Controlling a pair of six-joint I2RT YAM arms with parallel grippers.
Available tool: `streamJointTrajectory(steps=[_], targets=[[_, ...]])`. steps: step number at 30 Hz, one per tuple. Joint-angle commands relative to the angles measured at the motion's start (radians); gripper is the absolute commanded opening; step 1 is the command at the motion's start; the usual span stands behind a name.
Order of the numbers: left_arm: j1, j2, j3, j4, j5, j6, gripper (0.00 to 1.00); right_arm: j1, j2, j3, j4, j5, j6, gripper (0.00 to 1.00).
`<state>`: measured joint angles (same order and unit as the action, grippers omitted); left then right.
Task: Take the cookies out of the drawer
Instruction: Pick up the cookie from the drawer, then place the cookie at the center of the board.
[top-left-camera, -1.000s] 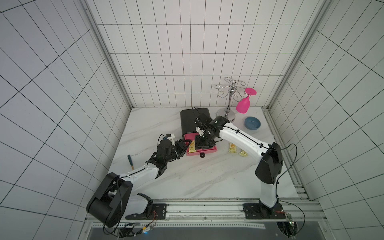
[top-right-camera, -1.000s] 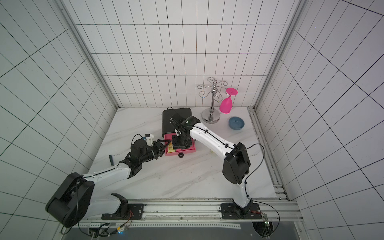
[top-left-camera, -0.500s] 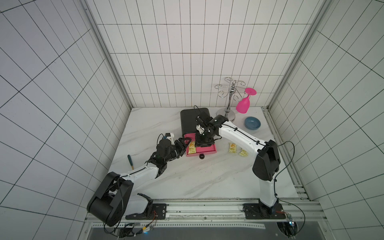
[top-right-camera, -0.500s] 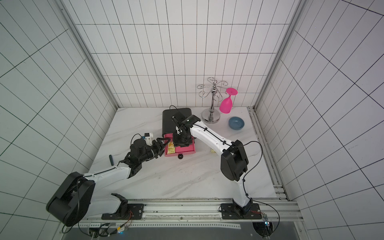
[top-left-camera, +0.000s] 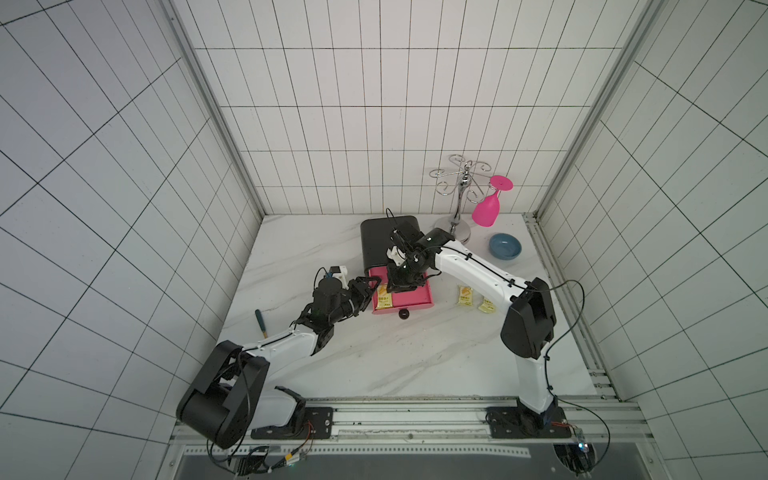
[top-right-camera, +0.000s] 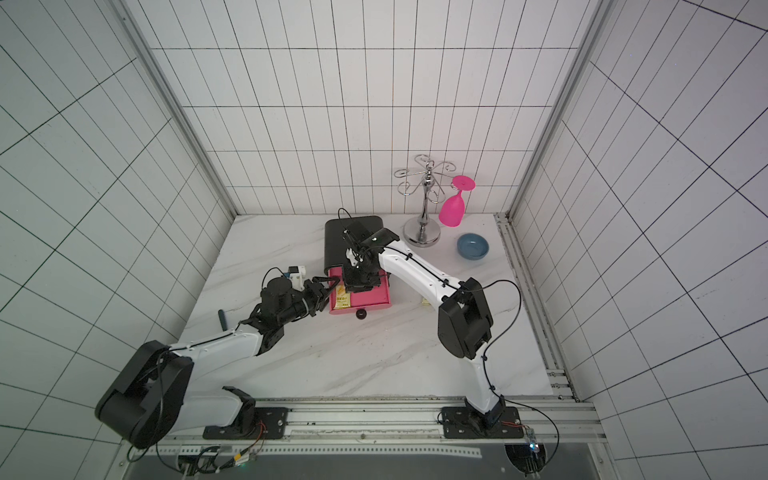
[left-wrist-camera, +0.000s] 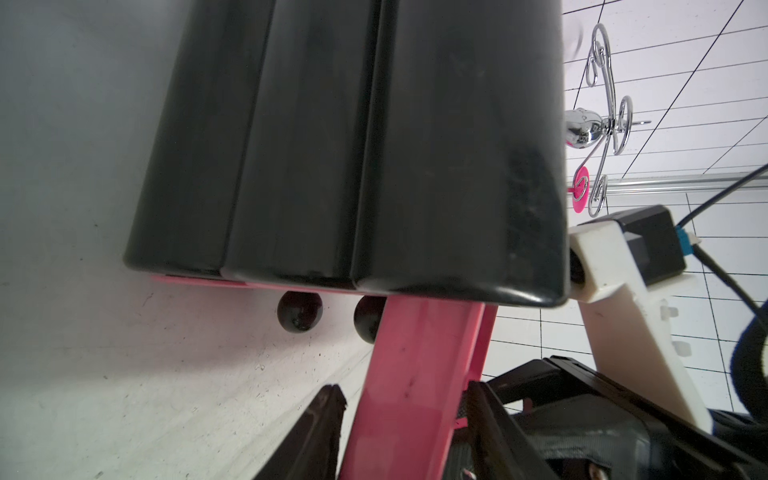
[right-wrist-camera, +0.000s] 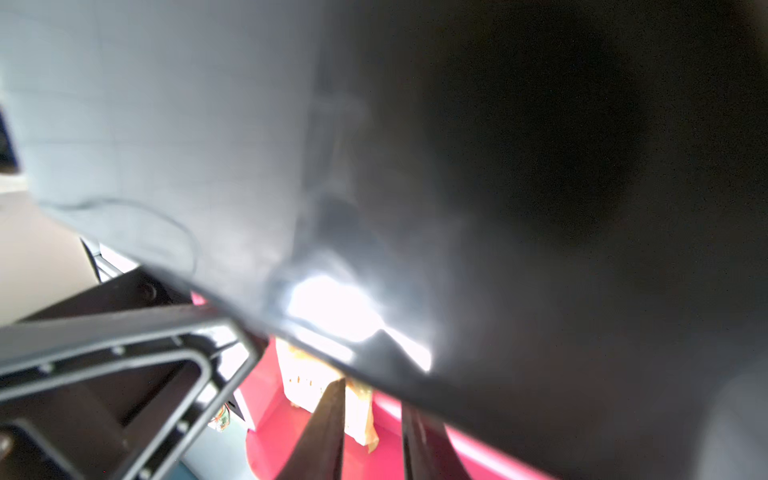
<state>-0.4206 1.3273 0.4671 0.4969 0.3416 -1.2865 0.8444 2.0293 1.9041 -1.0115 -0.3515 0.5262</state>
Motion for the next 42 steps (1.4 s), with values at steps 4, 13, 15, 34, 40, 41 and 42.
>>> streamJointTrajectory(steps=[4,13,15,34,40,41,42], targets=[[0.014,0.024,0.005,0.029,0.021,0.004,0.41,-0.010,0.044,0.056,-0.034,-0.029,-0.012,0.18],[0.017,0.048,0.010,0.049,0.032,-0.004,0.43,-0.017,0.047,0.061,-0.045,-0.034,-0.012,0.00],[0.018,0.050,0.013,0.052,0.030,-0.007,0.43,-0.017,0.036,0.061,-0.045,-0.028,-0.008,0.00],[0.046,0.064,0.034,0.014,0.047,-0.002,0.43,-0.257,-0.478,-0.259,-0.076,-0.030,-0.018,0.00],[0.048,0.075,0.049,0.014,0.059,-0.006,0.43,-0.481,-0.466,-0.371,-0.036,-0.110,-0.074,0.00],[0.048,0.075,0.051,0.014,0.061,-0.005,0.43,-0.510,-0.447,-0.398,-0.002,-0.120,-0.071,0.00],[0.049,0.075,0.054,0.013,0.062,-0.005,0.43,-0.530,-0.421,-0.415,0.020,-0.133,-0.070,0.00]])
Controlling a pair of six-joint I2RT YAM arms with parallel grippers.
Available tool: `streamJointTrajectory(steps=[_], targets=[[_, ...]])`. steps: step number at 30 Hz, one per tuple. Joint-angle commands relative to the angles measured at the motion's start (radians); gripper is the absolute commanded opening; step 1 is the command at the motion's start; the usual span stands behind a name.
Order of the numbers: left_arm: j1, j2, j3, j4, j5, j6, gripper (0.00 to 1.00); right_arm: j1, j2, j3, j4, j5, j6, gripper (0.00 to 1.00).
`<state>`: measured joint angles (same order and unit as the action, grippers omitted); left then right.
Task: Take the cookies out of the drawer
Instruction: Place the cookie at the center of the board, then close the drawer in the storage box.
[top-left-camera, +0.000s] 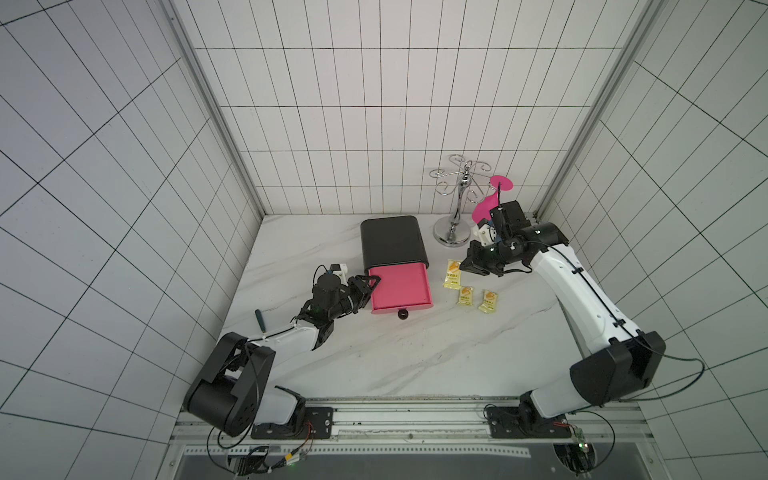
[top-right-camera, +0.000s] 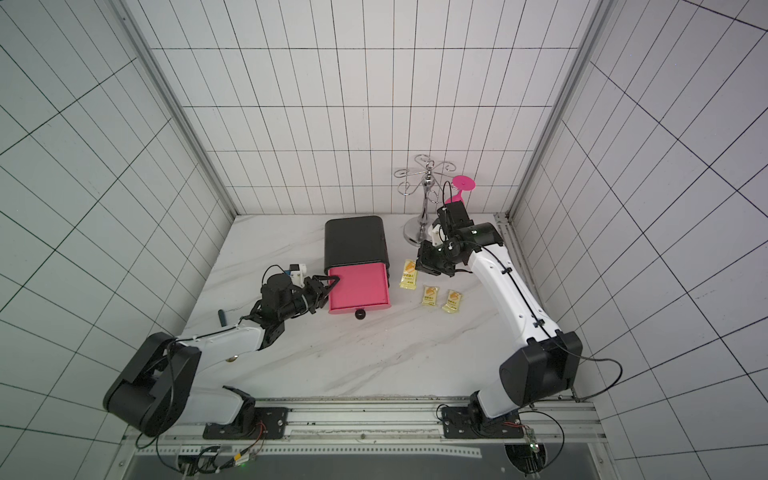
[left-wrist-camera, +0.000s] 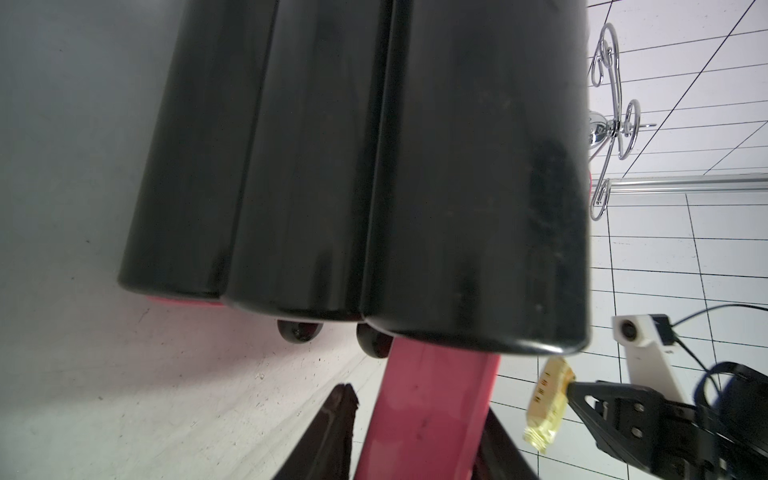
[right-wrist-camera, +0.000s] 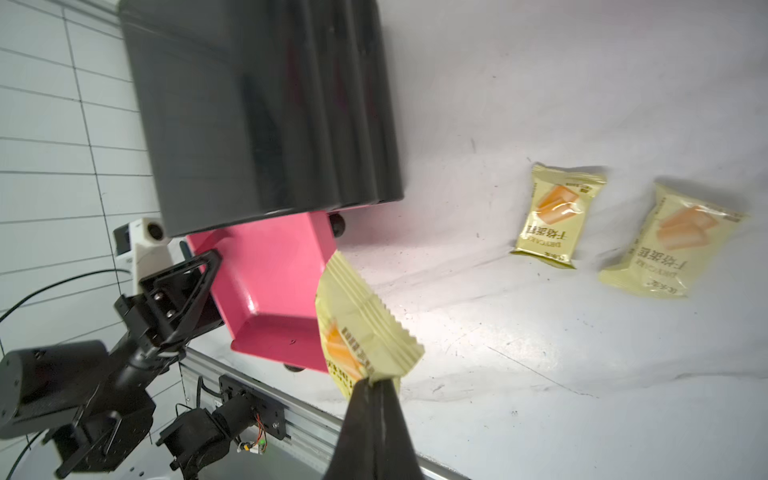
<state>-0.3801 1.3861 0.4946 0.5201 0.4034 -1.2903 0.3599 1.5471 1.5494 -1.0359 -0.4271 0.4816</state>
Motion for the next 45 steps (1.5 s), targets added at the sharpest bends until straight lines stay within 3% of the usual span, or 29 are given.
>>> streamJointTrajectory(steps=[1,13,18,21,25,28,32,37,41,45], targets=[[0.007,0.016,0.031,-0.012,0.001,-0.001,0.43,-0.060,0.086,-0.069,0.065,-0.077,-0.029,0.00],[0.007,0.021,0.037,-0.012,0.006,-0.012,0.43,-0.155,0.403,-0.030,0.185,-0.100,-0.052,0.00],[0.008,0.021,0.034,-0.013,0.005,-0.012,0.43,-0.182,0.425,-0.026,0.187,-0.100,-0.065,0.16],[0.008,0.022,0.032,-0.013,0.004,-0.012,0.42,-0.183,0.397,-0.043,0.193,-0.104,-0.069,0.32],[0.008,0.025,0.032,-0.010,0.005,-0.016,0.43,-0.177,0.299,-0.091,0.198,-0.114,-0.053,0.37],[0.007,0.028,0.035,-0.009,0.001,-0.018,0.43,-0.138,0.155,-0.188,0.223,-0.107,-0.016,0.29],[0.007,0.038,0.038,0.003,0.005,-0.024,0.42,0.005,-0.077,-0.423,0.380,-0.107,0.166,0.02],[0.007,0.042,0.047,0.006,0.010,-0.027,0.42,0.245,-0.326,-0.724,0.800,-0.070,0.522,0.00],[0.007,0.048,0.052,0.005,0.019,-0.027,0.43,0.358,-0.385,-0.755,0.840,0.044,0.575,0.00],[0.007,0.048,0.054,0.009,0.023,-0.027,0.43,0.400,-0.364,-0.764,0.869,0.077,0.595,0.00]])
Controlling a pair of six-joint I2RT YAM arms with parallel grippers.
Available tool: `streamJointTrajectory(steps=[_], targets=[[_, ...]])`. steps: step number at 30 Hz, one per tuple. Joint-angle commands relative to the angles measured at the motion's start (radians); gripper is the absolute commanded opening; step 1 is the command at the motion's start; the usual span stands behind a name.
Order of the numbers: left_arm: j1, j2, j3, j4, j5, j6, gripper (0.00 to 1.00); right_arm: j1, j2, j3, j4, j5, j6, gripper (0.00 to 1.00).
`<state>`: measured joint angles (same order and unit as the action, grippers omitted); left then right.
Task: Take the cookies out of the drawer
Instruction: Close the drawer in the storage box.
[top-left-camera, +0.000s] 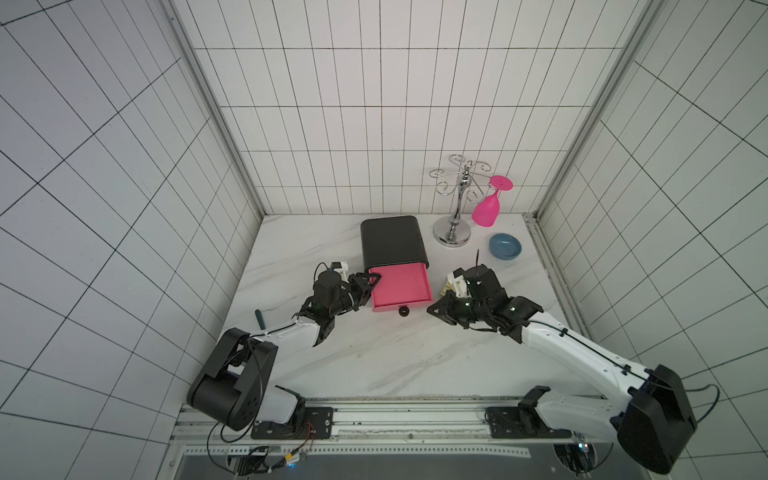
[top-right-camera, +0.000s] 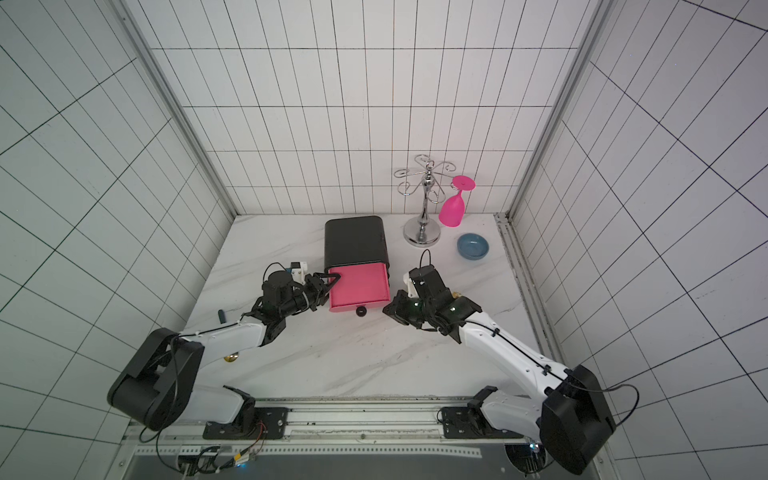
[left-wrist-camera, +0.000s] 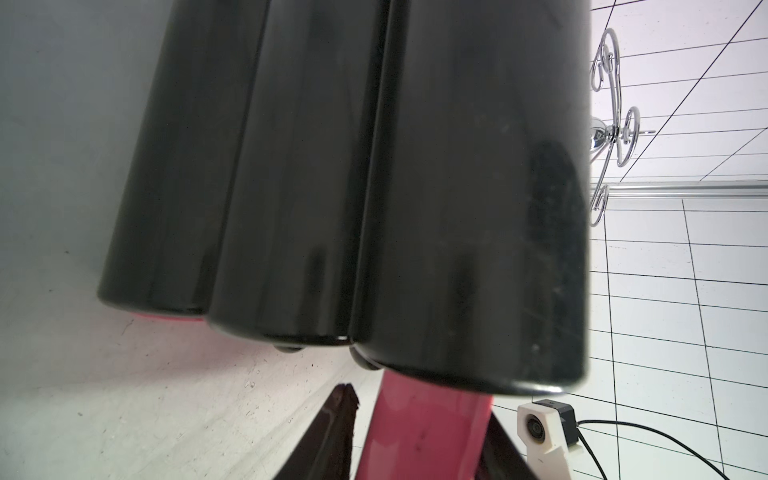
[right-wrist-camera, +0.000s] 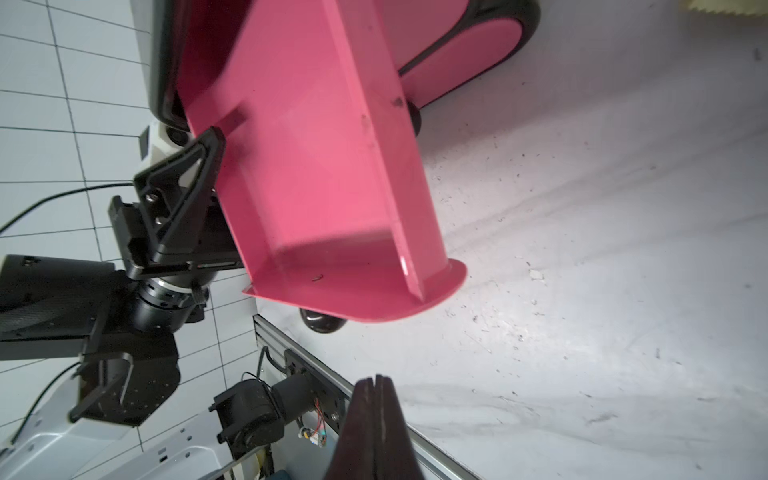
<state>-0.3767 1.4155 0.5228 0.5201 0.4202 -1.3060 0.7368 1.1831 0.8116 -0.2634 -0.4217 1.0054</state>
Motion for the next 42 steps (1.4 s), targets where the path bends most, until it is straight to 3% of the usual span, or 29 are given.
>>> streamJointTrajectory(steps=[1,8,17,24,26,34,36,42], targets=[[0.004,0.020,0.028,0.010,0.006,-0.010,0.43,0.028,0.011,-0.031,0.114,0.072,0.081,0.00],[0.005,0.022,0.044,0.007,0.027,-0.003,0.44,0.054,0.111,-0.004,0.167,0.070,0.083,0.00],[0.005,0.028,0.046,0.012,0.033,-0.002,0.44,0.060,0.076,-0.029,0.148,0.101,0.088,0.00],[0.004,0.024,0.051,0.028,0.059,-0.016,0.48,0.059,0.174,-0.035,0.283,0.118,0.115,0.00],[0.004,0.017,0.049,0.029,0.072,-0.016,0.52,0.058,0.186,-0.030,0.317,0.128,0.118,0.00],[0.007,-0.107,0.008,-0.080,0.104,0.028,0.84,0.045,0.241,0.045,0.314,0.127,0.088,0.00],[0.013,-0.178,-0.008,-0.154,0.101,0.058,0.97,0.034,0.257,0.055,0.320,0.124,0.088,0.00],[0.043,-0.421,-0.030,-0.452,0.049,0.140,0.98,-0.002,0.301,0.105,0.341,0.105,0.081,0.00]])
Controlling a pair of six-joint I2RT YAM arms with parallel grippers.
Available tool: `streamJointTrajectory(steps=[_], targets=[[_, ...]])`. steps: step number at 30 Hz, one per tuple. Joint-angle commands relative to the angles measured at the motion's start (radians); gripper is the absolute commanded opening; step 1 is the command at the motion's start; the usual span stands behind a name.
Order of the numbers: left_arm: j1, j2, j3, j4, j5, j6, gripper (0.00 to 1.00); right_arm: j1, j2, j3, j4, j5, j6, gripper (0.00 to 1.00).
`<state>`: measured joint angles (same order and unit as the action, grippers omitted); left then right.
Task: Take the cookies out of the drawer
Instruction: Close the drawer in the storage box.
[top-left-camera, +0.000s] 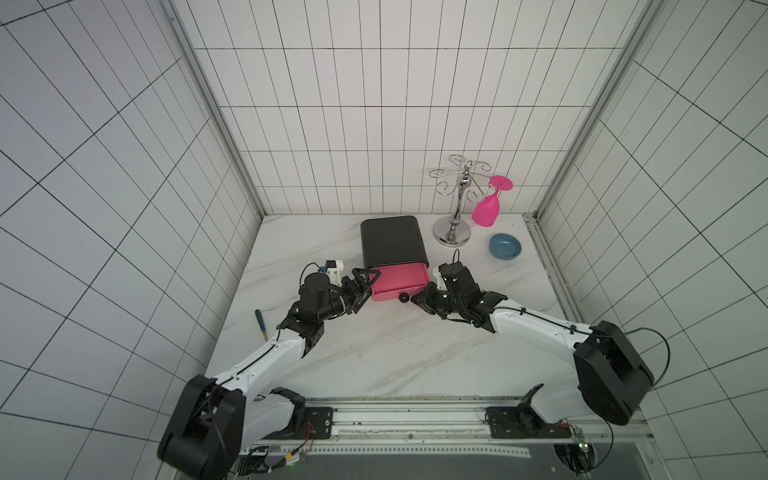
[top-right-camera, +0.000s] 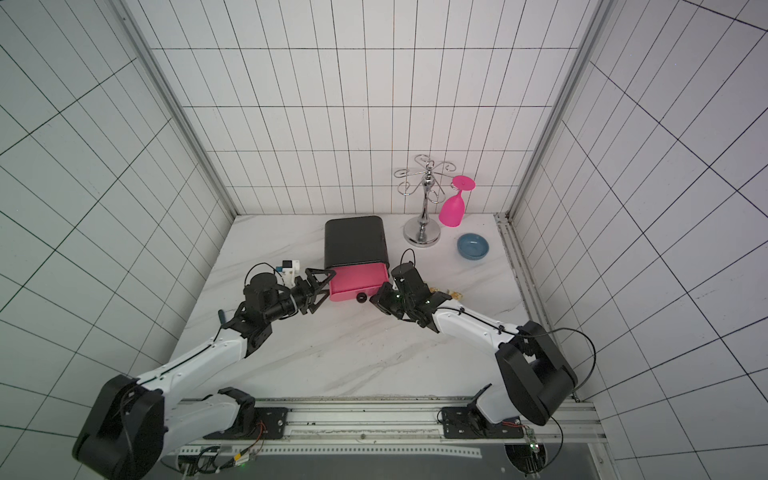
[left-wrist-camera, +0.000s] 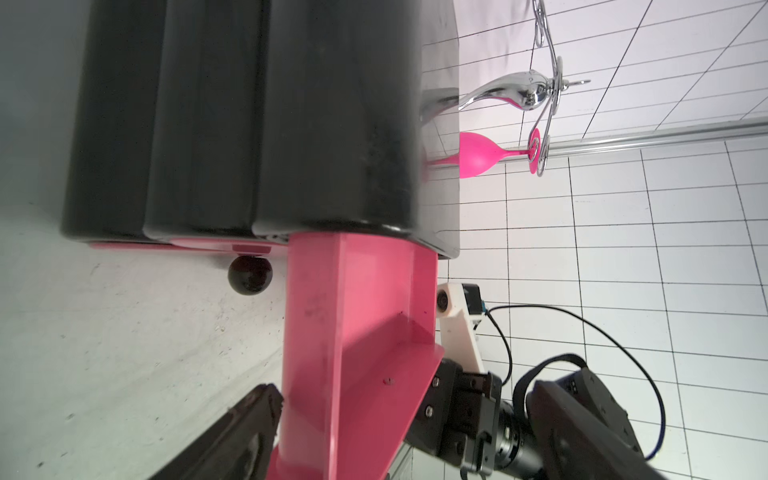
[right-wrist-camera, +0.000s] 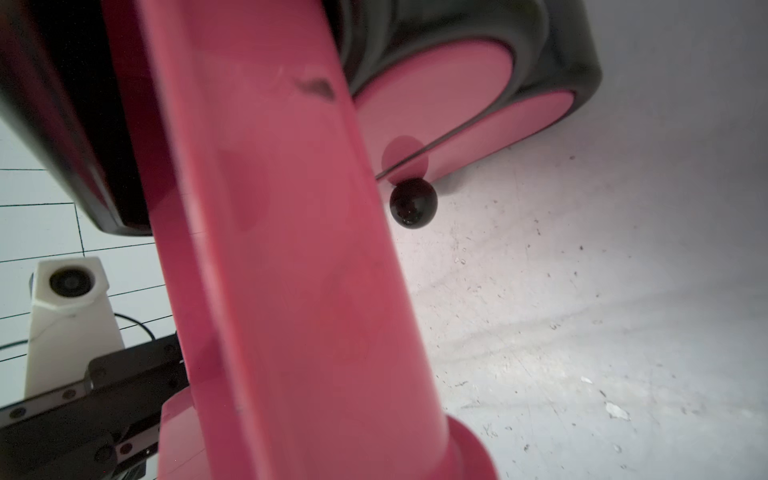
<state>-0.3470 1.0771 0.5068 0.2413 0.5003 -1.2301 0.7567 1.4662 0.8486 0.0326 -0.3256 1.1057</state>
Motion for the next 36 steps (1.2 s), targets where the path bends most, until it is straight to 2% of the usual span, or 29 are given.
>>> streamJointTrajectory(steps=[1,4,6,15,21,30,33,36], targets=[[0.021,-0.125,-0.017,-0.199,-0.064,0.066,0.98,-0.028,0.031,0.079,0.051,-0.003,-0.019,0.00],[0.040,-0.198,0.001,-0.236,-0.116,0.075,0.98,-0.043,0.070,0.117,0.065,-0.027,-0.017,0.00],[0.056,-0.187,0.045,-0.266,-0.111,0.097,0.98,-0.046,0.092,0.142,0.069,-0.041,-0.018,0.00],[0.060,0.045,0.231,-0.212,-0.063,0.176,0.98,-0.068,0.148,0.201,0.120,-0.065,0.006,0.00],[0.060,0.170,0.346,-0.257,-0.016,0.231,0.98,-0.073,0.169,0.187,0.209,-0.062,0.059,0.00],[0.060,0.145,0.316,-0.257,-0.002,0.236,0.98,-0.072,0.223,0.155,0.401,-0.074,0.157,0.00],[0.060,0.101,0.294,-0.293,0.008,0.244,0.98,-0.059,0.175,0.118,0.392,-0.089,0.153,0.00],[0.056,0.029,0.250,-0.335,0.024,0.238,0.98,-0.048,0.080,0.095,0.239,-0.108,0.083,0.00]])
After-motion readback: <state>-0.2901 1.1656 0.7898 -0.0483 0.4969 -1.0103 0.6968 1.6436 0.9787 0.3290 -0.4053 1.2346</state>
